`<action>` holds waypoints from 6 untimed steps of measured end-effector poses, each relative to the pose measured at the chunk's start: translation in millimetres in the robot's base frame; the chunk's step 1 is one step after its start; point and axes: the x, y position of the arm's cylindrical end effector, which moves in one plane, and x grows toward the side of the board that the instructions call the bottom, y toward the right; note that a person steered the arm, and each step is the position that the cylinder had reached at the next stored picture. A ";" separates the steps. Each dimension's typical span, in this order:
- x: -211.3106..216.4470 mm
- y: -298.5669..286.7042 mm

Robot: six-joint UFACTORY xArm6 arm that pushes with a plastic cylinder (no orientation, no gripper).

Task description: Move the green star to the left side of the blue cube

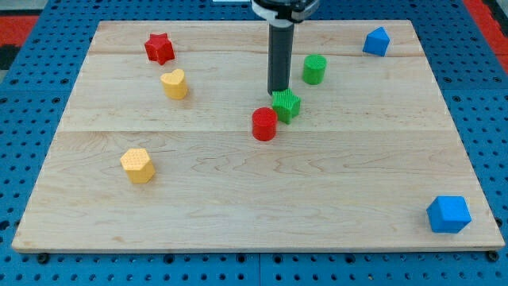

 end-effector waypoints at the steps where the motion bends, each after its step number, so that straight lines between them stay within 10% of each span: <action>1: 20.0 0.0; 6: 104.1 18.0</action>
